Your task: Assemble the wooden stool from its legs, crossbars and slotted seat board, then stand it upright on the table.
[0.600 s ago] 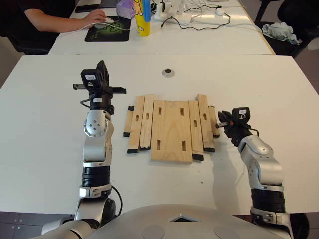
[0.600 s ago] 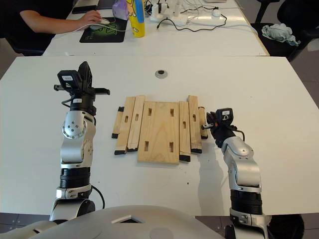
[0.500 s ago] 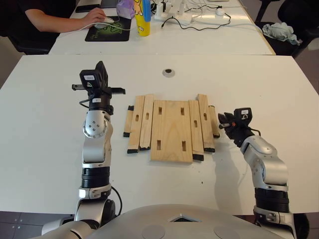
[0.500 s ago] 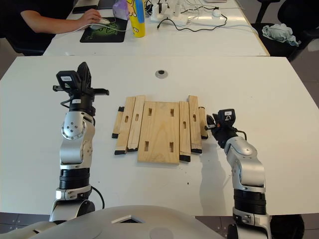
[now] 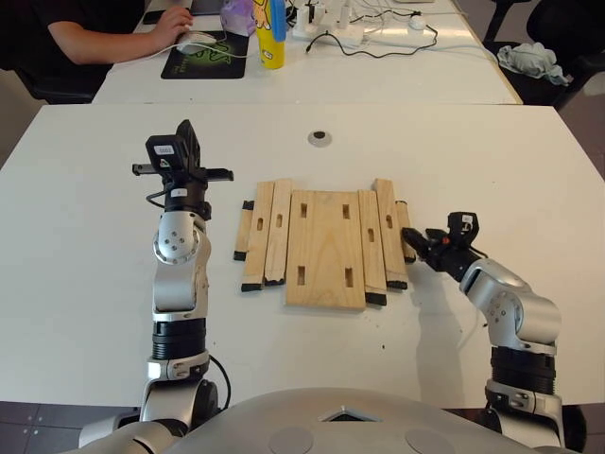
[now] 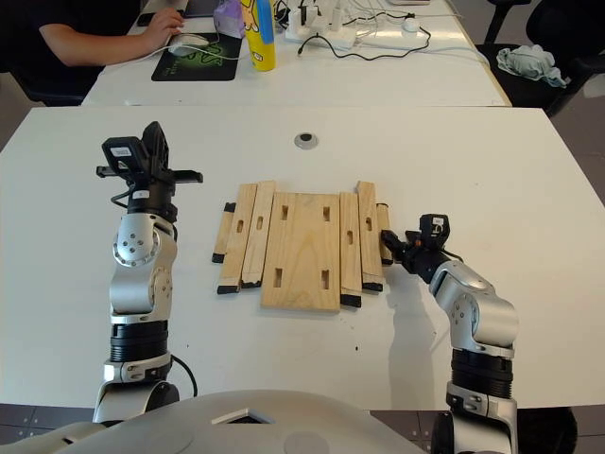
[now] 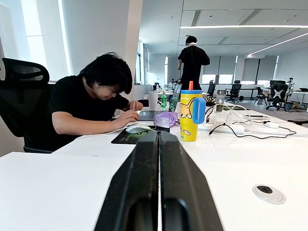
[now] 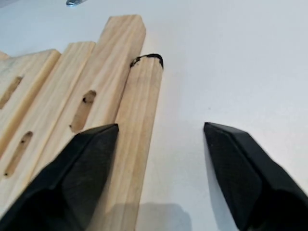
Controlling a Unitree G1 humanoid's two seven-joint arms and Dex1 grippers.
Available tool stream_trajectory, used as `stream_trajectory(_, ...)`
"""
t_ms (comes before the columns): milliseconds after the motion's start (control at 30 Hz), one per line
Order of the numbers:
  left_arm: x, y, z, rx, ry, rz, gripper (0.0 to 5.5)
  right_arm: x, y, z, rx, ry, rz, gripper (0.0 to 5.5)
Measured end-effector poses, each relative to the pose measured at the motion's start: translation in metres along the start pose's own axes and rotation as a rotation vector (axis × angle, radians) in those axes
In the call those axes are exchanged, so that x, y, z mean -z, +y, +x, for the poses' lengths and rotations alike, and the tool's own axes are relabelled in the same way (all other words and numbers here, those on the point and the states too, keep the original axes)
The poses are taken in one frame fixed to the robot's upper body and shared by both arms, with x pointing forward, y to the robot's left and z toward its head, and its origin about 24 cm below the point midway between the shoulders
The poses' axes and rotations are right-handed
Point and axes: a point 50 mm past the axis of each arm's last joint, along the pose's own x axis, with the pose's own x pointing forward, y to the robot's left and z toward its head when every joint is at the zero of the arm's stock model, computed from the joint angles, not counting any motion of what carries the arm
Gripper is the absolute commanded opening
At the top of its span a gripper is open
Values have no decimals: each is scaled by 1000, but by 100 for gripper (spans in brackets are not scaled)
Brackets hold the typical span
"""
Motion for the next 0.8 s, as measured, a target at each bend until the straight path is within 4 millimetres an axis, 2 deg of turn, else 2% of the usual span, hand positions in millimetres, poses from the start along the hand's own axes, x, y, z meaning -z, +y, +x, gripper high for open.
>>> stream_trajectory(133, 0, 0, 0, 2, 0, 0, 0, -2, 1, 1, -13, 26, -49, 430)
stream_trajectory(300, 0, 0, 0, 11, 1, 2, 0, 1, 4, 3, 0, 66, -222, 430)
stream_trajectory(433, 2, 1, 0, 16, 9, 0, 0, 3, 1, 3, 27, 61, -293, 430)
stream_trajectory(567, 4, 1, 1, 18, 17, 0, 0, 0, -8, 3, 77, 46, -312, 430)
stream_trajectory(700, 5, -2, 1, 28, 22, -1, 0, -1, -8, 5, 85, 47, -305, 430)
stream_trajectory(800, 6, -1, 1, 29, 24, -1, 0, 1, -4, 6, 81, 53, -290, 393)
